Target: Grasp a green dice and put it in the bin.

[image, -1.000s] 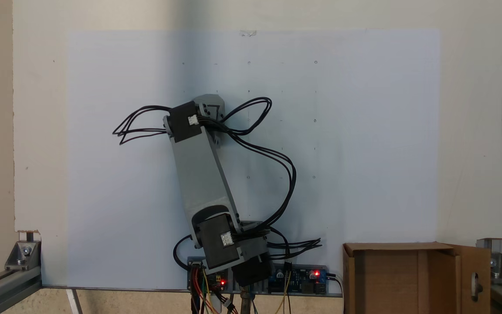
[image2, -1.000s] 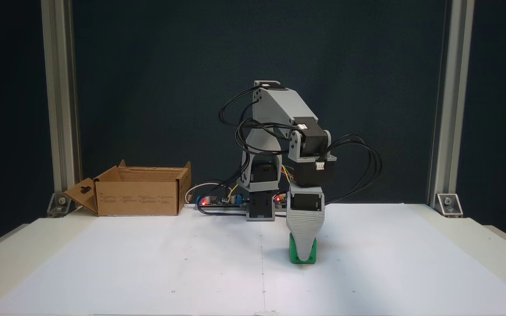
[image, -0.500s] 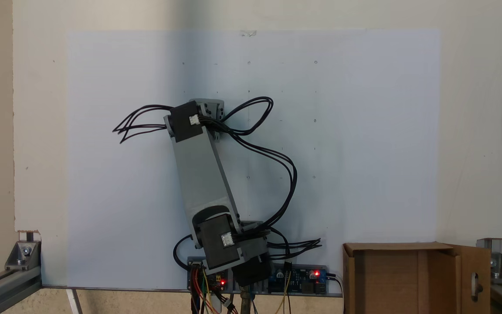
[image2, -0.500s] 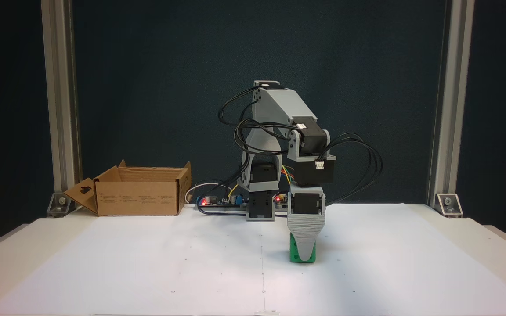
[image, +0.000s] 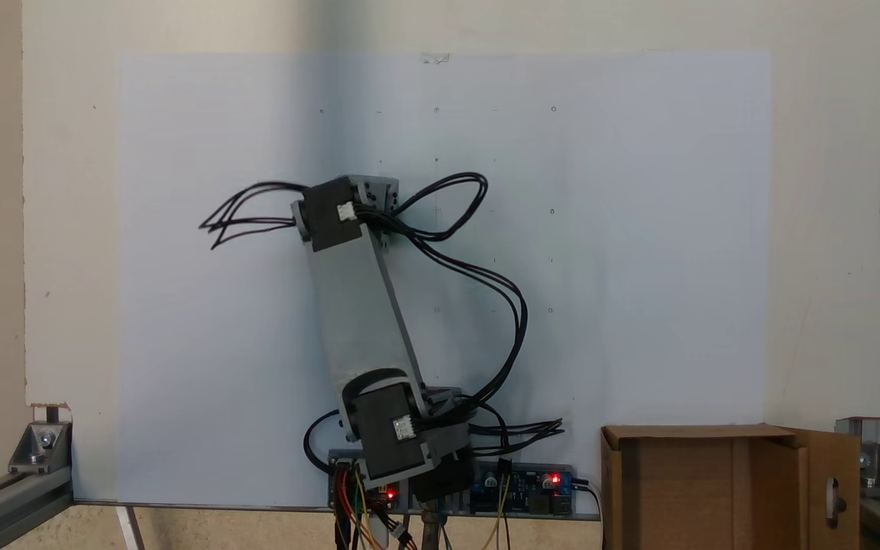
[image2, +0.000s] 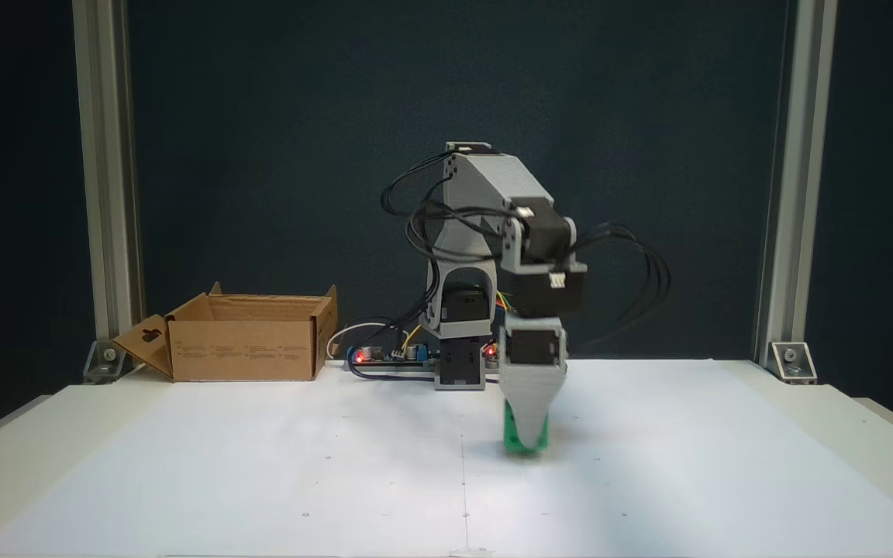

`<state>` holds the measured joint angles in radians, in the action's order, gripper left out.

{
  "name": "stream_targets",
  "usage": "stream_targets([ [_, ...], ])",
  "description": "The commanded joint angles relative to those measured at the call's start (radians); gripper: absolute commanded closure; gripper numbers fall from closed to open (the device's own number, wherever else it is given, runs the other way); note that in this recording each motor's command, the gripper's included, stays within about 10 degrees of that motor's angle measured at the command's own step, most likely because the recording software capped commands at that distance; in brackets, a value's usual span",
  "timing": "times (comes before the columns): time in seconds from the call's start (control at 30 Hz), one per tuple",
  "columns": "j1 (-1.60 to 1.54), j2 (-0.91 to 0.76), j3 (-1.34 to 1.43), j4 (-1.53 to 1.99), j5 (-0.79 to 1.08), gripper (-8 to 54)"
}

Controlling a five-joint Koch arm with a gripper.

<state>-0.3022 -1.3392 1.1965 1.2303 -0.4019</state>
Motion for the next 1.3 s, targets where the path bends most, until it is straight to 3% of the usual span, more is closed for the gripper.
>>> stream_targets([
  [0.0, 0.026, -0.044, -0.138, 0.164, -0.066, 33.6],
  [0.2, 0.172, -0.057, -0.489, 0.494, -0.029, 33.6],
  [0.67, 0.270, -0.114, -0.528, 0.518, 0.012, 33.6],
  [0.9, 0.581, -0.250, -0.549, 0.514, 0.199, 33.6],
  [1.27, 1.169, -0.167, -0.548, 0.387, 0.483, 33.6],
])
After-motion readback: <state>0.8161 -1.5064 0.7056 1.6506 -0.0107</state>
